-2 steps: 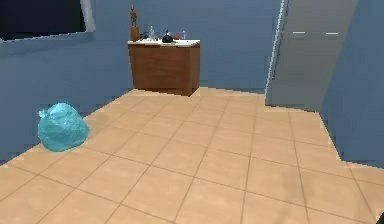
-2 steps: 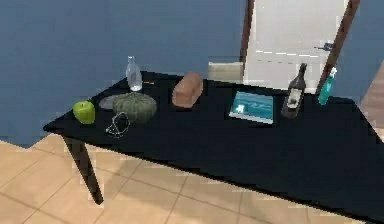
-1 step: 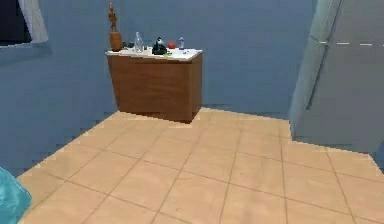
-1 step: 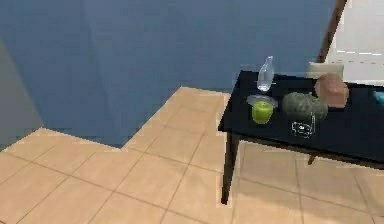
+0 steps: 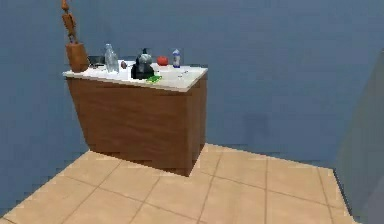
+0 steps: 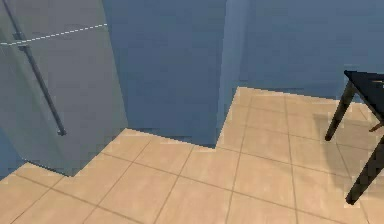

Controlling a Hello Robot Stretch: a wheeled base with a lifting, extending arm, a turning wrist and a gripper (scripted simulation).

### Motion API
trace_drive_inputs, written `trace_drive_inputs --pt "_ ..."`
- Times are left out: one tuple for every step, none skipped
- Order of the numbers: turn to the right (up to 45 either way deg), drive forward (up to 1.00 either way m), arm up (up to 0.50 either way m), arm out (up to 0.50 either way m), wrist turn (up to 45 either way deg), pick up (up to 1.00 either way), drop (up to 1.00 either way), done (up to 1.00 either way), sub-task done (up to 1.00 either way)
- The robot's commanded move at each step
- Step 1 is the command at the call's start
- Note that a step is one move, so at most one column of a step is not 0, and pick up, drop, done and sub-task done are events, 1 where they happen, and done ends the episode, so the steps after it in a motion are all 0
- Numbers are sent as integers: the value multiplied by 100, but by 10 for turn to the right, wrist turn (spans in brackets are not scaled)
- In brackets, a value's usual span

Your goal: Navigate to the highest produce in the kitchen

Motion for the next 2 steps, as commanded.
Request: trace_drive_inputs --pt "-30 0 0 0 0 0 0 0 0" --pt "0 90 0 0 0 0 0 0 0"
